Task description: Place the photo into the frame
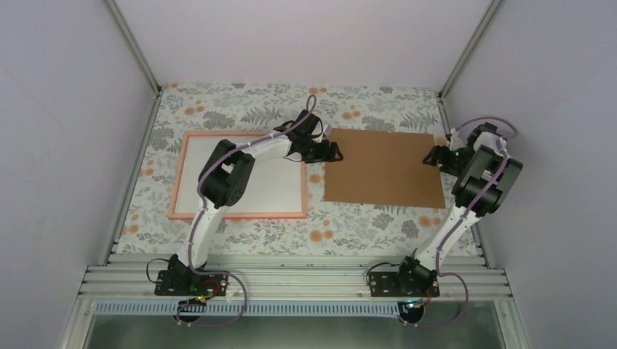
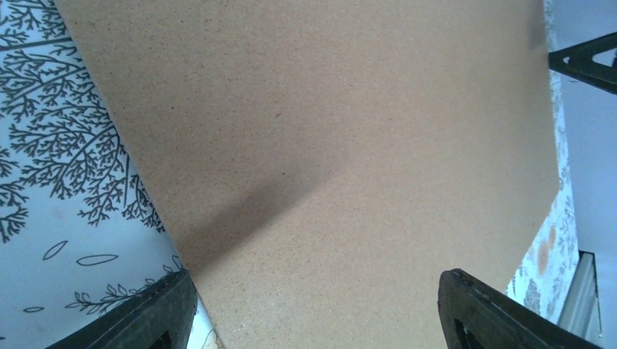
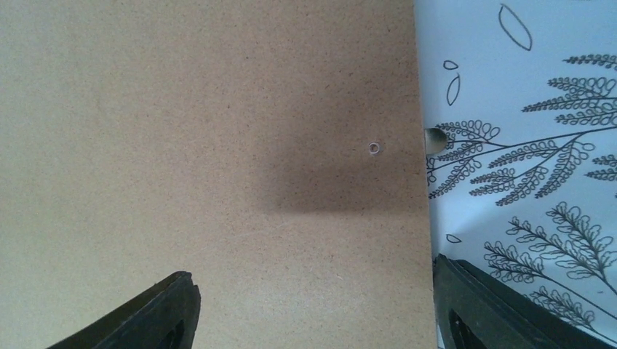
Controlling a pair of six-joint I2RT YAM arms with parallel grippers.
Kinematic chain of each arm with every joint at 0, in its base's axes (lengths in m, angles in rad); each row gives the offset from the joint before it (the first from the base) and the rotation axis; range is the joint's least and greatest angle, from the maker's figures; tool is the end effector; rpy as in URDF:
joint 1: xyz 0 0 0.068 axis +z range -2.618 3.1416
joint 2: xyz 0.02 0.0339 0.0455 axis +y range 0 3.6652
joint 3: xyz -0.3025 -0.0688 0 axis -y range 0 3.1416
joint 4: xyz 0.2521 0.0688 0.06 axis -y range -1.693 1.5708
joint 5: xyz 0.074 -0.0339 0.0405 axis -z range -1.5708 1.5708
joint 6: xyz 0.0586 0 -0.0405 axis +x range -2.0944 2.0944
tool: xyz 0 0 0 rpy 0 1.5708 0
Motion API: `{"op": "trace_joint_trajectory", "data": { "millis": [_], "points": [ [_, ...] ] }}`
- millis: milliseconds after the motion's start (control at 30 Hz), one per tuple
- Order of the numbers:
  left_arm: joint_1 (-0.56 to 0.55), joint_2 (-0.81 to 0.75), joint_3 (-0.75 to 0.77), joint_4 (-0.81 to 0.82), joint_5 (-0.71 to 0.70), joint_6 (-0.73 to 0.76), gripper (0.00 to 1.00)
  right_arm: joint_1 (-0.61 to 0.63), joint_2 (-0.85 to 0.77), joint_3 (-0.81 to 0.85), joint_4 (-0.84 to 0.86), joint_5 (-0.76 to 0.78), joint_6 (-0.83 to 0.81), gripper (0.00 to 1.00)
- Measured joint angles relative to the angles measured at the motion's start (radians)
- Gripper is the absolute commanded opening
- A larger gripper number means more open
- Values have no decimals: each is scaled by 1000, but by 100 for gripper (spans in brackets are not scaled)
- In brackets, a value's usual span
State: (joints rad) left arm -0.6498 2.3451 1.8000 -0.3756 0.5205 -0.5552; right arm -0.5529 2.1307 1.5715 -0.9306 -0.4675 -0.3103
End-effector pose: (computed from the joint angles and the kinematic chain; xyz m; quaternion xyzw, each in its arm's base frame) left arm 0.4233 -0.3582 0.1510 0.1254 0.9108 -0.3758 0.1161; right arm 0.3853 -0.2067 0.1610 0.1083 0.9660 0.1937 0.1326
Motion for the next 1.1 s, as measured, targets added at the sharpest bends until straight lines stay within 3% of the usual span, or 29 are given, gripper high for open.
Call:
{"op": "trace_joint_trajectory", "data": {
  "millis": [367, 567, 867, 1100],
  "points": [
    [14, -167, -188, 168, 96, 1, 82, 2, -13, -24, 20, -19, -8, 77],
    [80, -325, -264, 231, 126, 1, 81, 40, -23, -55, -8, -120, -26, 77],
    [258, -415, -473, 119, 69, 105, 83, 220, -23, -87, -53, -238, -2, 78],
    [322, -424, -555, 50, 23, 193, 83, 205, -23, -95, -56, -256, 24, 79]
  ]
}}
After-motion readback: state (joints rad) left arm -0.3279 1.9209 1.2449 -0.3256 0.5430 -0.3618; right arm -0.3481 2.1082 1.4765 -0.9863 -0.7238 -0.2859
